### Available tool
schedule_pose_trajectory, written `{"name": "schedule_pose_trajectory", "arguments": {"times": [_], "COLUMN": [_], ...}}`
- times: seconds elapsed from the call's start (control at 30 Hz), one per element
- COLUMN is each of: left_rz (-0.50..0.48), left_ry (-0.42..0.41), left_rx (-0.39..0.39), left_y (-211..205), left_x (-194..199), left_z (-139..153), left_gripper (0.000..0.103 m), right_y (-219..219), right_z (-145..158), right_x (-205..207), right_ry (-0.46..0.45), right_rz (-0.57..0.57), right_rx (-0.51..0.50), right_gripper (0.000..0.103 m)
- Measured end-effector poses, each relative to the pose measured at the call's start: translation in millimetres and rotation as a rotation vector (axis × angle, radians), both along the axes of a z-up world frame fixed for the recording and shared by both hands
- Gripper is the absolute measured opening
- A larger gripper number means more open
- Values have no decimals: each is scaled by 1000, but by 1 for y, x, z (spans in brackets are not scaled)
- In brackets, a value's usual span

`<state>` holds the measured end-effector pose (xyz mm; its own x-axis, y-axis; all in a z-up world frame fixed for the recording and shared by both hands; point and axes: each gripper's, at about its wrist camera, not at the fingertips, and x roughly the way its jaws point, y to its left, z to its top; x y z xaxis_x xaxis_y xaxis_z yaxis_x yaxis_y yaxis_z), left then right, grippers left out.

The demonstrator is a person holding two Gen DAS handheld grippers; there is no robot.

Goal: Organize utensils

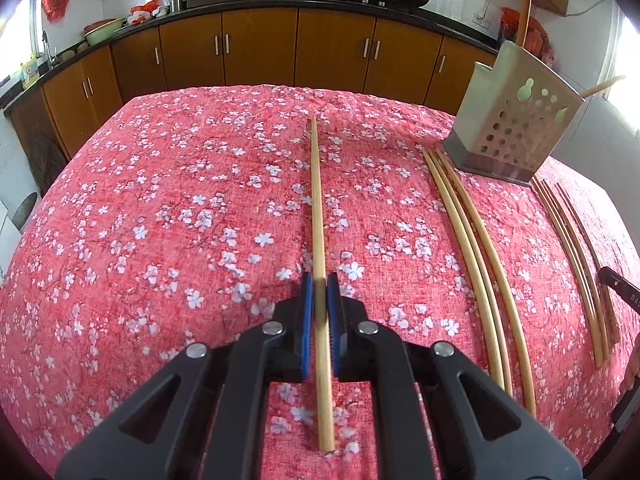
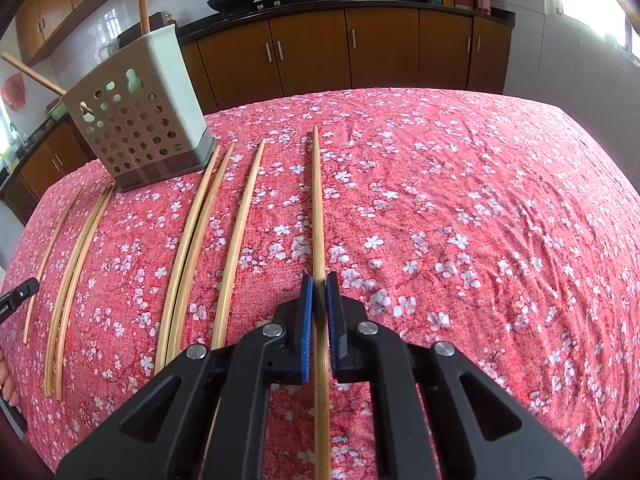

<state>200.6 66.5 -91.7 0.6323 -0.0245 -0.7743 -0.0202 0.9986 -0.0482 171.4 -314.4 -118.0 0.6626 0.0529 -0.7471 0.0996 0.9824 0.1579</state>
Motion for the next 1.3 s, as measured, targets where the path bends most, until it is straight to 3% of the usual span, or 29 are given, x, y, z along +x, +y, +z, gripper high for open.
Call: {"name": "schedule_pose_trajectory", "arguments": {"times": [0.1, 0.2, 0.57, 0.77, 0.9, 0.97, 1.03, 1.17, 1.3], "left_rz": [4, 1, 17, 16, 7, -31, -58, -90, -111], "left_ry": [-6, -69, -343, -387, -369, -327, -258, -112, -46], "left_rx": [19, 17, -49, -59, -51, -62, -37, -75, -115], "left_y": [1, 4, 11, 12, 11, 11, 4, -12, -33], "left_x": [-5, -15, -33, -28, -27, -27, -28, -30, -37], "left_z": [4, 22, 122, 146, 144, 132, 107, 56, 25], "left_gripper": [8, 8, 8, 7, 7, 12, 26, 26, 26], "right_y": [-3, -8, -17, -17, -16, -14, -12, -11, -9], "right_z": [7, 23, 100, 117, 119, 117, 116, 115, 115], "right_x": [-7, -18, -41, -41, -37, -39, -39, -41, -42], "right_ry": [-17, -75, -312, -354, -353, -353, -354, -351, -348], "right_rz": [-14, -25, -56, -49, -44, -43, -41, -38, -34], "right_rx": [-5, -1, 18, 13, 14, 16, 16, 15, 6], "right_gripper": [8, 8, 8, 8, 7, 8, 8, 7, 7]}}
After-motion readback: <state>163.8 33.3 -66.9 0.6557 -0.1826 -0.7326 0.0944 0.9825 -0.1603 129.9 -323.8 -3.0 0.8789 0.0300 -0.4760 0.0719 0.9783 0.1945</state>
